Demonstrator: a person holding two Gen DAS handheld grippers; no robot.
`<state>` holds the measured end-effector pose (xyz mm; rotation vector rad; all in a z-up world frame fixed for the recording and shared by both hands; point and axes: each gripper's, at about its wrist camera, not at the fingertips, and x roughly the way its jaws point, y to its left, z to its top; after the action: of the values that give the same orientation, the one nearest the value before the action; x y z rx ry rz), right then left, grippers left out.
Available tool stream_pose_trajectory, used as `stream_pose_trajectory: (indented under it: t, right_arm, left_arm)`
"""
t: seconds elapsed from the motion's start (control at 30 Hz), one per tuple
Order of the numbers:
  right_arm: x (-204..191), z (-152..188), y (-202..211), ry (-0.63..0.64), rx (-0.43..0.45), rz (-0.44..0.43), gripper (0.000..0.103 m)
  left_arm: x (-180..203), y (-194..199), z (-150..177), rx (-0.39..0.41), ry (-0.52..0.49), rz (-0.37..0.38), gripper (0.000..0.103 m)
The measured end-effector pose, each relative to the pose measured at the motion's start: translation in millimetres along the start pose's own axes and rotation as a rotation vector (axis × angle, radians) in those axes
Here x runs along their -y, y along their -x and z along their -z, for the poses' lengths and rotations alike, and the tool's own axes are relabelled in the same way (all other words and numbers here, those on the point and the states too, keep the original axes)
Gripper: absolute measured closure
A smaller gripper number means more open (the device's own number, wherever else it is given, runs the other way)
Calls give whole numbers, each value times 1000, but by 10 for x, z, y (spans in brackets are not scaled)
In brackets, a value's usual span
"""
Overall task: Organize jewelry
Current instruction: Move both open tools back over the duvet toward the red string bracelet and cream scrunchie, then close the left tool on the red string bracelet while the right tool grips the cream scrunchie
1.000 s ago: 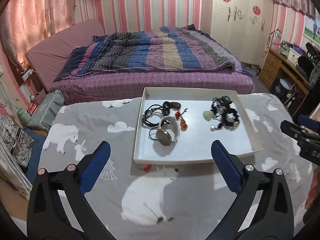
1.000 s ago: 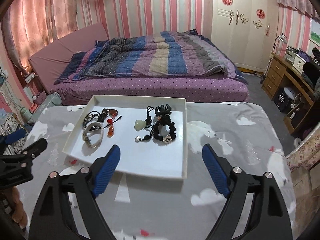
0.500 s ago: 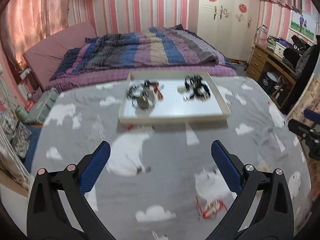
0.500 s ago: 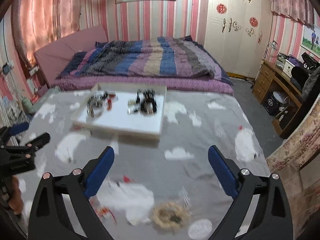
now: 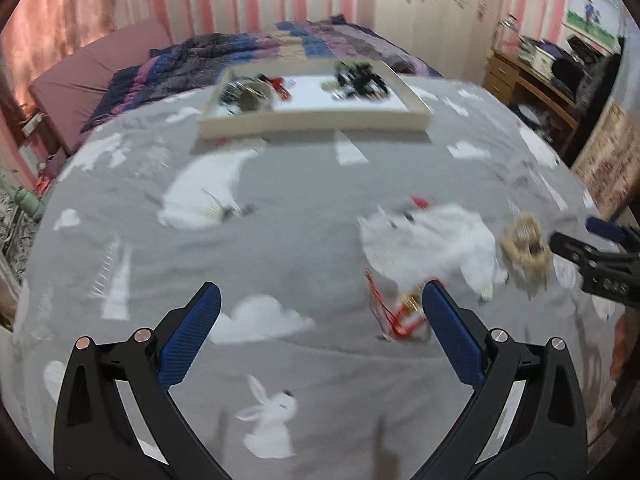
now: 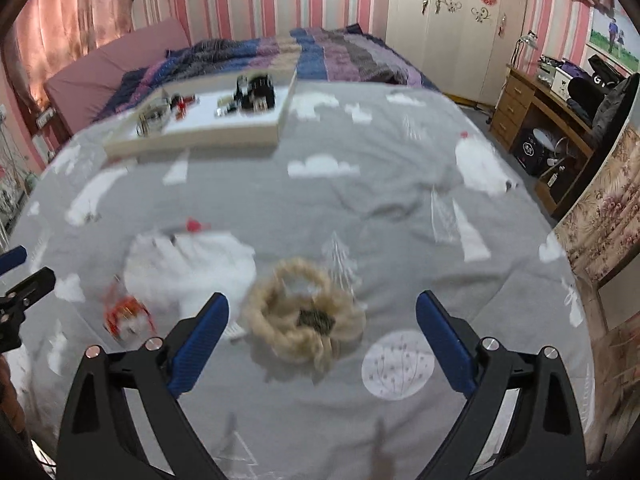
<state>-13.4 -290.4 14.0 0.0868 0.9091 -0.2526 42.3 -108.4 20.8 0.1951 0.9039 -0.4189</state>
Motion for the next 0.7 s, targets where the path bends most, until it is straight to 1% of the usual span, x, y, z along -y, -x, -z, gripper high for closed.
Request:
stream_pose_trajectory:
  t: [0.07, 0.13, 0.3, 0.43, 0.5, 0.57, 0.67, 0.7]
  right_arm:
    - [30, 51, -54, -5, -10, 8, 8]
    - [89, 86, -104, -20, -21, 16, 8]
    - [148, 99, -152, -25, -23, 18, 8]
    - [137, 67, -190, -18, -12, 30, 8]
    - [126, 47, -219, -16, -11, 26, 8]
    - [112, 37, -260, -13, -17, 22, 8]
    - [100, 26, -316, -15, -26, 18, 8]
    - [101, 24, -325, -17, -28, 16, 8]
  left_arm:
    - [105, -72, 102, -15, -32, 15, 3]
    - [189, -128, 166, -17, -57, 13, 3]
    - [296, -217, 198, -35, -90, 55, 3]
    - [321, -291, 162, -41, -85, 83, 5]
    - [349, -327, 130, -46, -90, 104, 17]
    - [386, -356, 110, -53, -102, 120, 23]
    - [445, -407, 106, -63, -117, 122, 28]
    - [456, -421, 108, -66, -122, 121, 33]
